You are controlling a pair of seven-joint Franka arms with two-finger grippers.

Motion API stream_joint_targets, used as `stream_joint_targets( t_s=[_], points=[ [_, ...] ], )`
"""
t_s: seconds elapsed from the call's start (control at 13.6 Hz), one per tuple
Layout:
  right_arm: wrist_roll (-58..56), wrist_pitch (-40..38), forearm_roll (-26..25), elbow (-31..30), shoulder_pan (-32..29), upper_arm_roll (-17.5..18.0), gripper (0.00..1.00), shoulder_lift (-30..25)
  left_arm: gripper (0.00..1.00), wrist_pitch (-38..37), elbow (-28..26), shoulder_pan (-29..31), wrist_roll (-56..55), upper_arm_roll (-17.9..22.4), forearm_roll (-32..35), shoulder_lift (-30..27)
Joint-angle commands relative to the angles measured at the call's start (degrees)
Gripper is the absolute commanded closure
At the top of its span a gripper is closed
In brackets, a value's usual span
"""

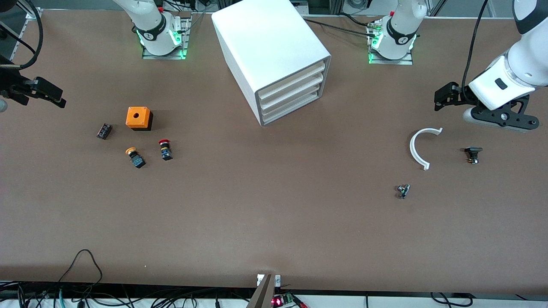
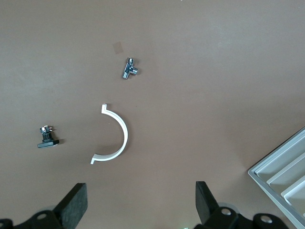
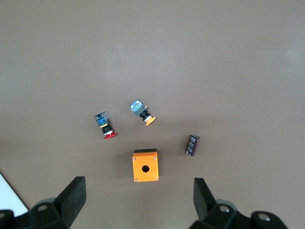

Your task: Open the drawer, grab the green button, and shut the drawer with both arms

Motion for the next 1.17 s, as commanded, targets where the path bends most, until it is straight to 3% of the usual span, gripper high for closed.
stream_joint_targets(
  t_s=[0.0, 1.1],
  points=[
    [-1.0, 0.1, 0.7, -1.3, -0.1, 0.2, 0.00, -1.4, 0.00, -0.1, 0.2, -0.1, 0.2, -0.4, 1.7, -0.5],
    [-0.9, -0.3, 0.5, -0.8, 0.0, 0.6, 0.00, -1.0, 0.00, -0.5, 2.4, -0.7, 0.4, -0.5, 0.8, 2.2]
  ],
)
